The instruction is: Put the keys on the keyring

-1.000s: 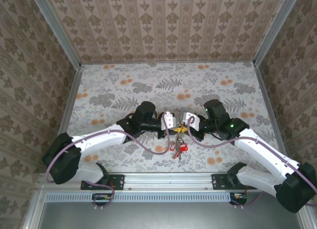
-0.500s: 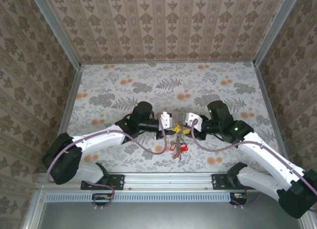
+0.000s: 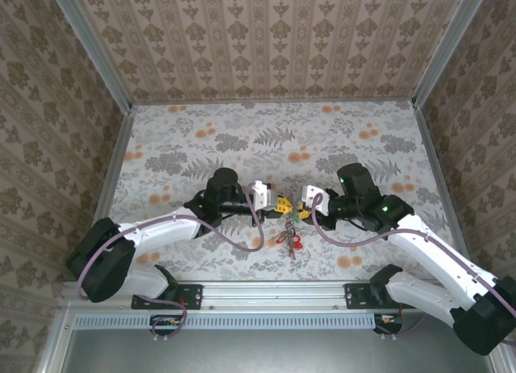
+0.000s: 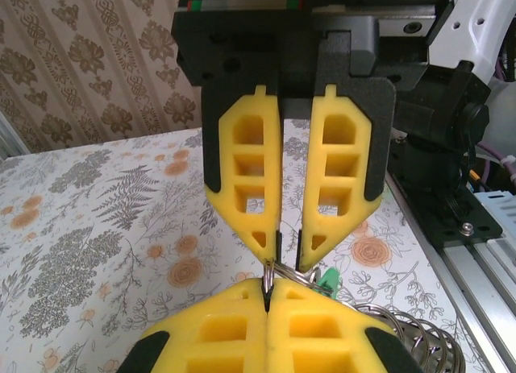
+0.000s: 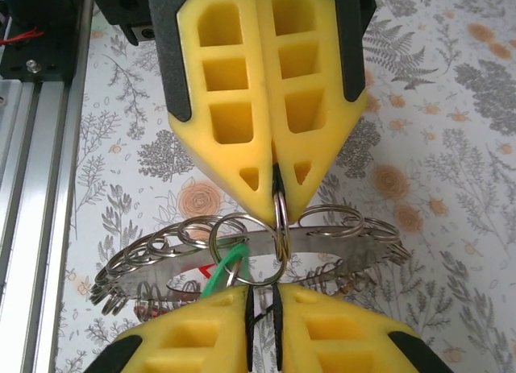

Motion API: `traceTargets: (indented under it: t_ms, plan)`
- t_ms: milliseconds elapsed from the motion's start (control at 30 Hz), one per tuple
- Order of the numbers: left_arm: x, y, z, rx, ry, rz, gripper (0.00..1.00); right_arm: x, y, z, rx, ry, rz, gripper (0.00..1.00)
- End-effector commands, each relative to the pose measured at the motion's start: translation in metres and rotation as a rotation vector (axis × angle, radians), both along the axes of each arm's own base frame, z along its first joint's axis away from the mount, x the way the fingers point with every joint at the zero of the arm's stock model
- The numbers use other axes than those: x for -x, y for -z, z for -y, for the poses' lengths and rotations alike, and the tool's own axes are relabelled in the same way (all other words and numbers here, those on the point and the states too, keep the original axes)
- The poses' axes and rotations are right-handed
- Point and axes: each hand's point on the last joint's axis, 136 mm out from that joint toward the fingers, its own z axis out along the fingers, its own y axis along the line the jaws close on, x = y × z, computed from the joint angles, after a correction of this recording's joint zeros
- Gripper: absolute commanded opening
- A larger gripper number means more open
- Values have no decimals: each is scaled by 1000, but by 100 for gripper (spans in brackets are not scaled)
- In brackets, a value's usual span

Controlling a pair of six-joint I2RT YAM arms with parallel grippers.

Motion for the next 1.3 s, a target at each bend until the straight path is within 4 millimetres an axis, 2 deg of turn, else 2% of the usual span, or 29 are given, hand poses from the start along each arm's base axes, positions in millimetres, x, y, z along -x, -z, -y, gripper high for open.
traceTargets:
  t_ms: [0, 133, 233, 333, 467, 633, 900, 1033, 1133, 1267]
  plan:
    - [4, -26, -1, 81, 26, 40, 0, -4, -17, -7, -47, -13, 6, 17]
    - [3, -24, -1, 75, 19, 38, 0, -10, -22, 2, -14, 31, 65, 19]
    - [1, -23, -1, 70, 14, 41, 0, -11, -31, 9, -22, 57, 119, 26]
    - [1, -21, 0, 64, 14, 39, 0, -8, -32, 10, -24, 43, 101, 29]
    - [0, -21, 1, 63, 10, 40, 0, -1, -33, 5, -40, -3, 53, 30]
    - [-2, -22, 0, 64, 0, 45, 0, -6, -32, -1, -71, 7, 24, 29]
    - [-5, -23, -1, 67, -25, 48, 0, -8, -17, -11, -94, 11, -96, 28]
    - [-6, -26, -1, 84, -31, 58, 0, -12, -10, -11, -81, 28, -120, 23]
    - [-6, -27, -1, 87, -34, 61, 0, -14, -7, -10, -71, 38, -133, 11]
    - [-7, -28, -2, 98, -45, 64, 0, -18, -4, -5, -58, 70, -144, 3]
